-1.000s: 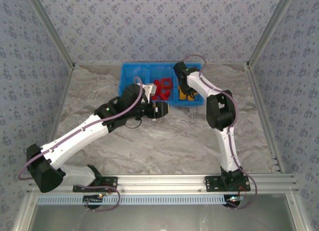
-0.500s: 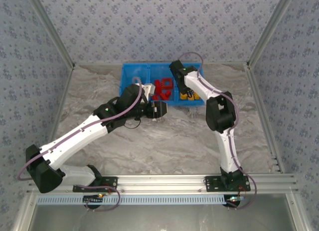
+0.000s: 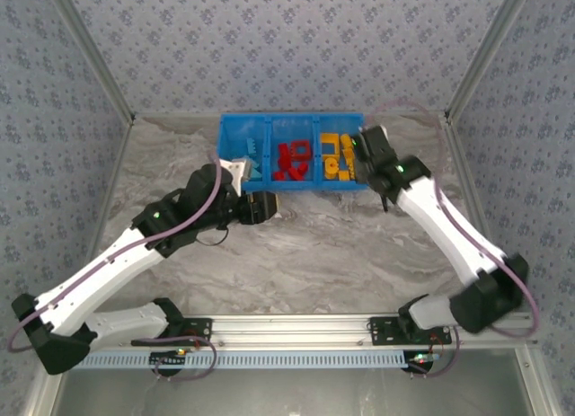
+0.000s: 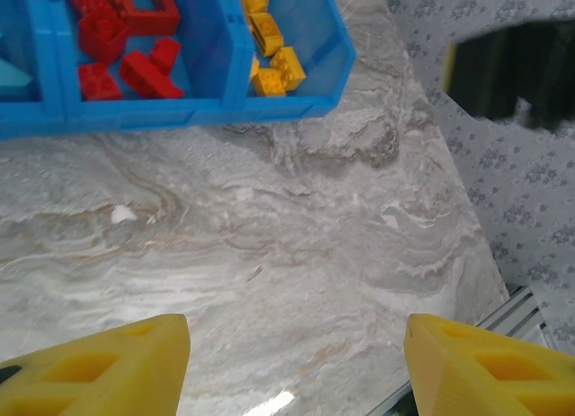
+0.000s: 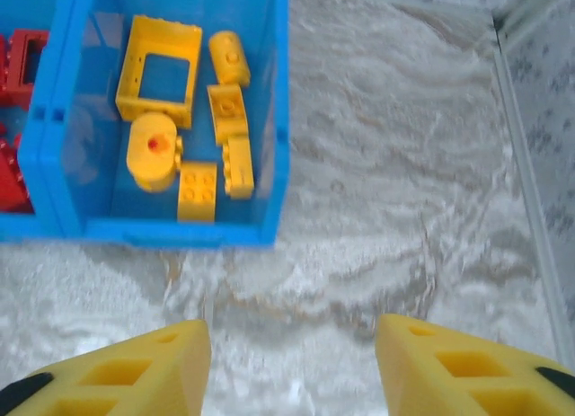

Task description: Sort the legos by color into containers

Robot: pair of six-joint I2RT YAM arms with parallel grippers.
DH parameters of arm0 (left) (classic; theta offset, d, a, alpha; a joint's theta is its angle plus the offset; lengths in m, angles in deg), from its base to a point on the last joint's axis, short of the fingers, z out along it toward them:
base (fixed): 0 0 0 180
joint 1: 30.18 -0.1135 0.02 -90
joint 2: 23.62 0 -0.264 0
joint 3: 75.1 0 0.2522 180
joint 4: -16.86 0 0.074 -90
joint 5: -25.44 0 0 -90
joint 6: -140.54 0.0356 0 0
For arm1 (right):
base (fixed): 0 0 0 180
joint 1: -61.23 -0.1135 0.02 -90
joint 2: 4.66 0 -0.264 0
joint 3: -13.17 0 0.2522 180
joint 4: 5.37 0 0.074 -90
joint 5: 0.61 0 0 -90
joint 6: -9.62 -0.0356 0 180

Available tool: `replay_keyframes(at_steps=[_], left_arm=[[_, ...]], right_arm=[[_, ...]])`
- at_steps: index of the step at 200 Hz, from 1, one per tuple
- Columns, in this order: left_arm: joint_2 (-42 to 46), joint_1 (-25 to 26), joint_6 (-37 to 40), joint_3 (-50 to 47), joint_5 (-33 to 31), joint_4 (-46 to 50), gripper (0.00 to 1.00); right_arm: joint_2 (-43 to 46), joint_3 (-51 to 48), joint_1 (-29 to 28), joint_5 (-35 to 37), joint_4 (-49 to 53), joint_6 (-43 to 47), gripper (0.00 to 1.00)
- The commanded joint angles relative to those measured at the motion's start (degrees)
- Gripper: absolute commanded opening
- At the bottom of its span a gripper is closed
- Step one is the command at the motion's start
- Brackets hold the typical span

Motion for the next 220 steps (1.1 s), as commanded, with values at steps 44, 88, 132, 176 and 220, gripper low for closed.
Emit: replay_keyframes(at_steps=[44, 88, 132, 176, 220], left_arm=[[13.5, -7.18, -0.33, -7.11, -4.48, 11.16, 0.69], [15.15, -13.4, -1.06, -9.72, -4.03, 13.37, 0.98], [12.13, -19.42, 3.44, -10.06, -12.54, 10.72, 0.98], [2.18, -23.43, 1.2, -9.92, -42.08, 8.62, 0.98], [-2.34, -32.73, 19.97, -25.01, -40.47, -19.77, 0.98]], right_arm=[[32.97, -22.36, -0.05, -8.35, 6.3, -10.36, 1.0], [37.1, -22.16, -0.15, -7.01, 7.6, -12.18, 1.0], [36.46, -22.18, -0.05, 0.33, 0.16, -11.94, 1.0], [31.93, -28.77, 8.32, 7.68, -15.81, -9.59, 1.0], [25.1, -47.18, 20.55, -2.58, -49.49, 4.69, 1.0]])
